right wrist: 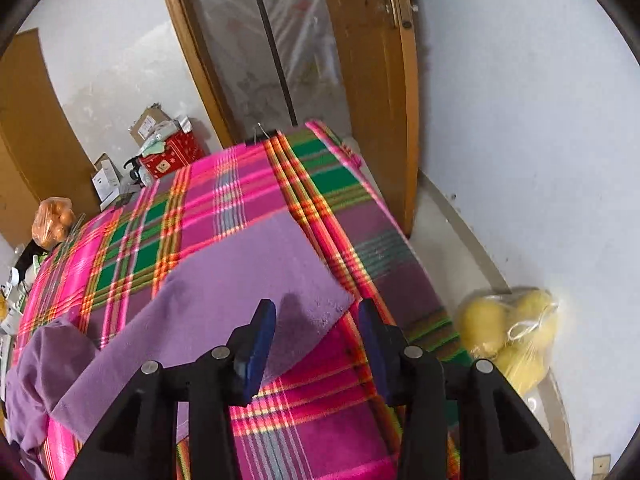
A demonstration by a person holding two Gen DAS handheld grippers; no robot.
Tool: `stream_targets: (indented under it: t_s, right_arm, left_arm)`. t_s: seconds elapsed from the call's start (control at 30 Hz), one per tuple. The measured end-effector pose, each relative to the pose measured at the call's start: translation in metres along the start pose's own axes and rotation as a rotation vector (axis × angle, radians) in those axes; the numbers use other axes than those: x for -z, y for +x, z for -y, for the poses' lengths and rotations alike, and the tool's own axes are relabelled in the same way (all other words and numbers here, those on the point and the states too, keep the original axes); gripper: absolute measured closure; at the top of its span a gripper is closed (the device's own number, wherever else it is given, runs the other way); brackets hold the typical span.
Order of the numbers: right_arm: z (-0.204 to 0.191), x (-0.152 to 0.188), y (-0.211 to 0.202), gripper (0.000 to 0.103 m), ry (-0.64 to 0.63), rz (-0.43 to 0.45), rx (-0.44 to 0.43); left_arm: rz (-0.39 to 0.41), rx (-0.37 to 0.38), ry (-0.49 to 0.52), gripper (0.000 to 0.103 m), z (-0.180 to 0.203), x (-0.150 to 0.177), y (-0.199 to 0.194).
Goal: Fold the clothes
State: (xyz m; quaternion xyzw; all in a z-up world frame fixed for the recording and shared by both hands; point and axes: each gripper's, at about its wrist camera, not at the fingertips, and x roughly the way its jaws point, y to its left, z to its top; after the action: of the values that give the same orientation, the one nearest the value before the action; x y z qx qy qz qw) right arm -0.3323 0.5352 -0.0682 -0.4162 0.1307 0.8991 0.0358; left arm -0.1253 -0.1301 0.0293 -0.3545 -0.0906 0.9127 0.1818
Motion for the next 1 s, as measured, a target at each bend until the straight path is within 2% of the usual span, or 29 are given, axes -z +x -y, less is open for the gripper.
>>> stream_targets:
  t_s: [0.1, 0.17, 0.2, 0.23, 0.3, 0.4, 0.57, 0.8, 1.0]
  right_arm:
    - [-0.006, -0.005, 0.007, 0.056, 0.017, 0.012, 0.007]
    - [-0.01, -0.009, 0.012, 0.058, 0.028, 0.008, 0.019]
    - [-0.011, -0.011, 0.014, 0.066, 0.032, 0.001, 0.022]
    - [-0.012, -0.013, 0.016, 0.099, 0.036, -0.007, 0.024]
    - [-0.014, -0.017, 0.015, 0.097, 0.038, -0.006, 0.028]
    - [-0.012, -0.025, 0.004, 0.097, 0.042, 0.057, 0.047]
    - [0.021, -0.037, -0.038, 0.097, 0.089, 0.167, 0.162]
    - [0.046, -0.028, -0.053, 0.096, 0.147, 0.169, 0.22]
    - [0.056, -0.021, -0.049, 0.092, 0.143, 0.136, 0.257]
  left_arm:
    - [-0.002, 0.001, -0.004, 0.075, -0.001, 0.0, 0.0]
    - [-0.004, 0.003, -0.005, 0.075, -0.001, 0.001, 0.001]
    - [-0.004, 0.003, -0.003, 0.075, -0.001, 0.001, 0.001]
    - [-0.003, 0.003, -0.003, 0.075, 0.0, 0.001, 0.0]
    - [-0.001, 0.005, -0.001, 0.075, 0.0, 0.001, 0.0]
    - [0.006, 0.009, -0.008, 0.075, -0.001, 0.001, -0.001]
    - [0.037, 0.05, -0.062, 0.075, -0.008, -0.002, -0.007]
    - [0.108, 0.071, -0.111, 0.075, -0.014, -0.007, -0.019]
    - [0.087, 0.086, -0.121, 0.075, -0.015, -0.008, -0.014]
